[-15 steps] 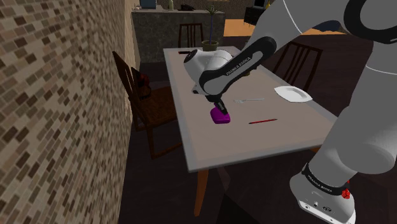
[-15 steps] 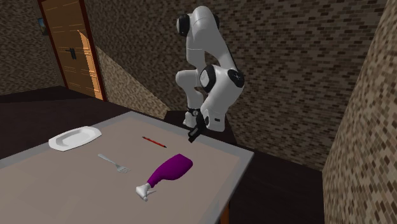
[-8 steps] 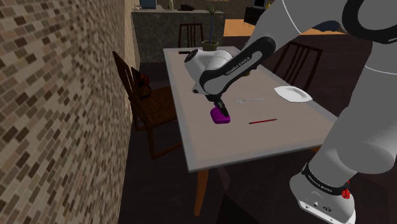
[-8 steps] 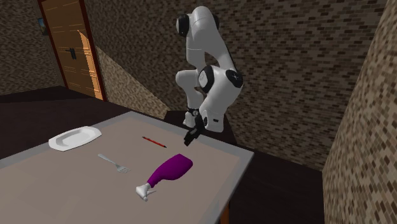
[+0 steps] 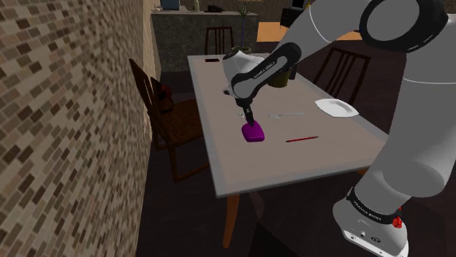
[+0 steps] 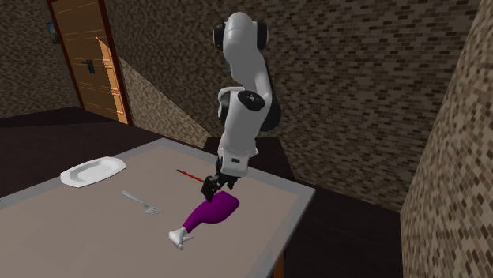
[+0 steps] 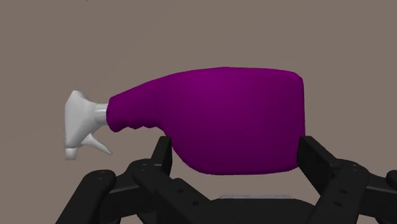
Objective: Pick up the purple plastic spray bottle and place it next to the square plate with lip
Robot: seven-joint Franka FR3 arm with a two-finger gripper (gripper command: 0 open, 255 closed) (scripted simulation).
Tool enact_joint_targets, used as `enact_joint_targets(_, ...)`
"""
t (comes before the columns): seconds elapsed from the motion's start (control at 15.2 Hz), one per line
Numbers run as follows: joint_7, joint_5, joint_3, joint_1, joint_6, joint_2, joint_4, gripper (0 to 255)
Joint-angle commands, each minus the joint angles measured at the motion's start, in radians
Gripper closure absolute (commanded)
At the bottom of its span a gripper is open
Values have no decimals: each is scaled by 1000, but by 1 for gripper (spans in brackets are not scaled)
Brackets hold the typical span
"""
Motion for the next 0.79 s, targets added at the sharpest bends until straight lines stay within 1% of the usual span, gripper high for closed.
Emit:
enact_joint_targets(0.0, -24, 32, -10, -30, 50, 38, 42, 0)
enact_joint_targets(0.26, -80, 109, -18, -99, 137, 121, 133, 0)
enact_joint_targets(0.59, -161, 222, -3, -196, 218, 237, 272, 0)
enact_joint_targets(0.73, -159, 220, -4, -198, 237, 255, 271, 0)
